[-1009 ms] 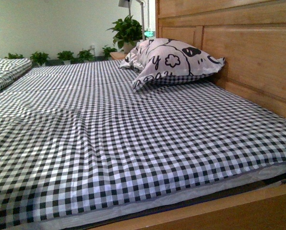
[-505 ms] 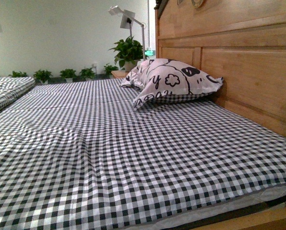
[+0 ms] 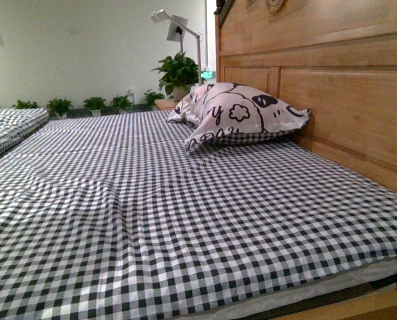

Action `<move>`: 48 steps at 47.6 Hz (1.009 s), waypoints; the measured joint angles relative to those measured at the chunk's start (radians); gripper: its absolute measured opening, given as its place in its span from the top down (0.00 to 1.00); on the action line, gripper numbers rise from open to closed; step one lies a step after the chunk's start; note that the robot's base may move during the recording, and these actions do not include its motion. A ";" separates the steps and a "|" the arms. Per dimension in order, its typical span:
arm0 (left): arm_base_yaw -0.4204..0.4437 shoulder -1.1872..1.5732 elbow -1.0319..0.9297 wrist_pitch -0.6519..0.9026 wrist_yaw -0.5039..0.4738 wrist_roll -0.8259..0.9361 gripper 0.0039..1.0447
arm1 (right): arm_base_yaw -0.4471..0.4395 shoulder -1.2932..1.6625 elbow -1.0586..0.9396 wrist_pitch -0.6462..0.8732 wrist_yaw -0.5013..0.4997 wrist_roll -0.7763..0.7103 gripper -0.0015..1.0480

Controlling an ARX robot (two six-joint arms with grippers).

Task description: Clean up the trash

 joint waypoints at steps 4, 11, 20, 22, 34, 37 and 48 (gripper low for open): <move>0.000 0.000 0.000 0.000 -0.001 0.000 0.75 | 0.000 0.000 0.000 0.000 -0.001 0.000 0.82; 0.000 0.000 0.000 0.000 -0.001 0.000 0.75 | 0.000 0.000 0.000 0.000 -0.001 0.000 0.82; -0.001 0.000 0.000 0.000 -0.001 0.000 0.75 | 0.000 0.000 0.000 0.000 0.000 0.000 0.82; -0.001 0.000 0.000 0.000 -0.002 0.000 0.75 | 0.000 0.000 0.000 0.000 0.000 0.000 0.82; -0.001 0.000 0.000 0.000 -0.003 0.000 0.75 | 0.000 0.000 0.000 0.000 0.000 0.000 0.82; -0.001 0.000 0.000 0.000 -0.003 0.000 0.75 | 0.000 0.000 0.000 0.000 0.000 0.000 0.82; -0.001 0.000 0.000 0.000 -0.003 0.000 0.75 | 0.000 0.000 0.000 0.000 0.000 0.000 0.82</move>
